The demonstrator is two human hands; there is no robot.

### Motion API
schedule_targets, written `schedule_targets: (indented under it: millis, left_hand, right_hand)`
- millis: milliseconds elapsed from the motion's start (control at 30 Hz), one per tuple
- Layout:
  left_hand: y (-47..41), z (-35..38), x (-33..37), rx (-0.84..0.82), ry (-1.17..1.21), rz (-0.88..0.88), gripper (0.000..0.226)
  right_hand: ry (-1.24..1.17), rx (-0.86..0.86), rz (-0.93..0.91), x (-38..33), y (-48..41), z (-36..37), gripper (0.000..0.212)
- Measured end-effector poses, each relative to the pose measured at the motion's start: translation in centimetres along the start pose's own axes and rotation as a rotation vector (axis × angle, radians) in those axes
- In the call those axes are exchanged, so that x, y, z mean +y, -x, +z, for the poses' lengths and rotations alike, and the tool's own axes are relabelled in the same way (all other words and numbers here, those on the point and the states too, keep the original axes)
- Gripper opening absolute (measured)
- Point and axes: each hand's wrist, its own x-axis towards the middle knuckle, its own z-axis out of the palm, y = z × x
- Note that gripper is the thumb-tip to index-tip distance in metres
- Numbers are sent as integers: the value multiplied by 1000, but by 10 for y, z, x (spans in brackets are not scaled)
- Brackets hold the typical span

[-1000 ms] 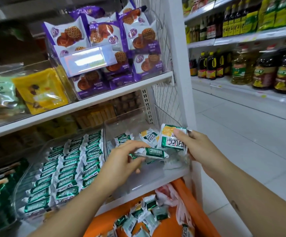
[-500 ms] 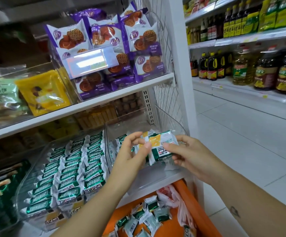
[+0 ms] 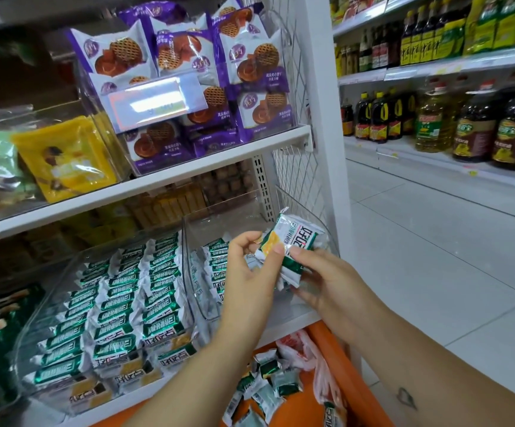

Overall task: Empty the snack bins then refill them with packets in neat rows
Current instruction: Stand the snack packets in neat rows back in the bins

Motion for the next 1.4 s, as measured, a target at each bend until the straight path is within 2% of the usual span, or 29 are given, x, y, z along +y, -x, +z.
schedule_targets:
  millis: [100,200,267,400,500,567,700,800,933,1067,1100,1133,1200,1267,1333,1400]
  left_hand:
    - [-1,-9,0,-95,-118,-7,37]
    - [-2,-24,9,-242,-204,-48,42]
    - [-4,-36,13,-298,-215,-62,41]
    - [-6,-56,14,-368,-259,-57,46]
    - [-7,-69,12,-398,-315,-48,49]
    - [-11,-82,9,-358,-439,5,47]
    - [-26,-125,-4,-83,-842,204,35]
    - [-33,-148,-26,-67,-966,244,29]
    - [-29,-152,-48,-106,-886,250,28]
    - [-29,-154,-53,-92,-822,251,30]
    - [-29,-155,-55,-100,-809,254,31]
    - [-30,-156,-55,-109,-800,256,32]
    - [-31,-159,-58,-121,-785,256,33]
    - [-31,-161,-59,-121,-770,259,32]
    - [-31,-161,-61,-121,-745,256,32]
    - [-29,-161,-63,-115,-731,247,32]
  right_hand:
    - [58,16,-75,-7,-1,-2,27]
    - [373,6,-190,-9,-3,-5,42]
    - [554,-19,-281,-9,-1,-3,44]
    - [631,-84,-394,-3,0,0,62]
    - [681,-138,-409,-1,-4,4,60]
    - [754,-145,-431,-4,-8,5,58]
    - [1008,-93,-454,-14,-30,6,57]
    - [1257,-221,-368,-18,-55,16,56]
    - [1684,-511,-141,-9,-97,34,65]
    - [1797,-754,141,18,-131,49,66]
    - [1822,-800,148,27,-138,51,64]
    - [1852,-845,93,37,-144,52,60]
    - [1909,-911,-129,54,-151,49,45]
    - [1920,-917,-307,66,-155,44,34]
    - [1916,-902,-381,71,-154,42,33]
    - [1886,-922,-371,70,-151,45,40]
